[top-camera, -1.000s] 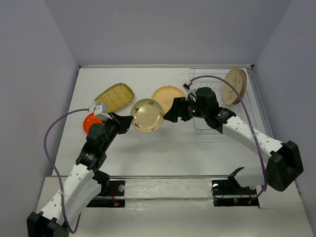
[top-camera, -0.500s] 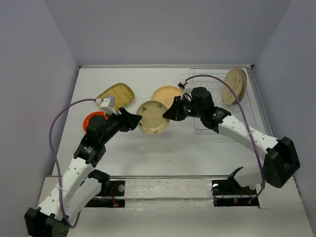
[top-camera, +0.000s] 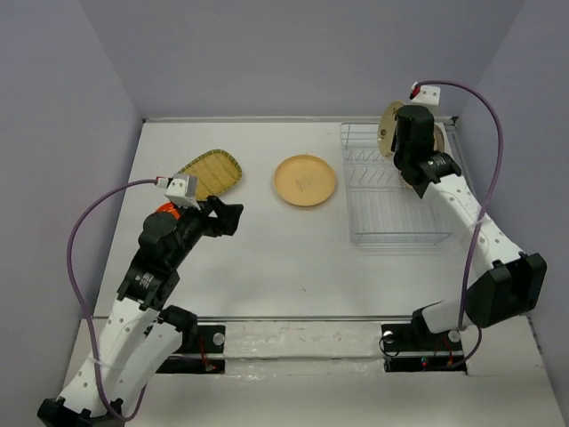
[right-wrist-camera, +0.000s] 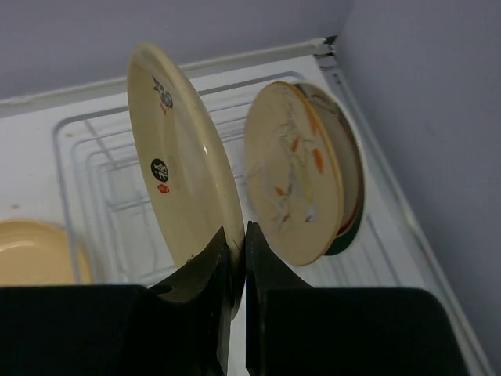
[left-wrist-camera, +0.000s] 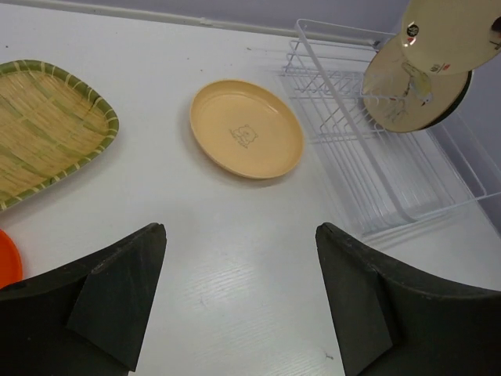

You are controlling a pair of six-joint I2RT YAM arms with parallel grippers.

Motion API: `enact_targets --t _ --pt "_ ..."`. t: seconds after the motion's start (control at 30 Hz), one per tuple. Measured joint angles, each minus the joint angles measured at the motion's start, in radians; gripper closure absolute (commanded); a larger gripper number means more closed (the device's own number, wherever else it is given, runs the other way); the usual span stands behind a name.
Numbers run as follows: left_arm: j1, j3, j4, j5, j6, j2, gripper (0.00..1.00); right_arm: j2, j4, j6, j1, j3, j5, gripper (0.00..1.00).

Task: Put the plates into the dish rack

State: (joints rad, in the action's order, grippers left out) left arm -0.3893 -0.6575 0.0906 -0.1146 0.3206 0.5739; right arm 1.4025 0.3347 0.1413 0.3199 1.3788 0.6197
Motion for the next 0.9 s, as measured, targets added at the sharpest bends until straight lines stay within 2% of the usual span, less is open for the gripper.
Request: enact_targets --t 0.13,0.43,0.9 --pt "0.012 0.008 0.007 -0.001 -0.010 0.012 0.12 0.113 0.010 -0.100 -0.070 0.054 0.105 0.93" --pt "0.018 0.010 0.008 -0.002 -0.017 0.018 0.12 0.302 0.035 -0.211 -0.134 0.095 0.148 0.93" --pt "0.032 0.010 0.006 -0.006 -0.016 0.090 0.12 0.344 0.043 -0.201 -0.135 0.099 0.125 0.93"
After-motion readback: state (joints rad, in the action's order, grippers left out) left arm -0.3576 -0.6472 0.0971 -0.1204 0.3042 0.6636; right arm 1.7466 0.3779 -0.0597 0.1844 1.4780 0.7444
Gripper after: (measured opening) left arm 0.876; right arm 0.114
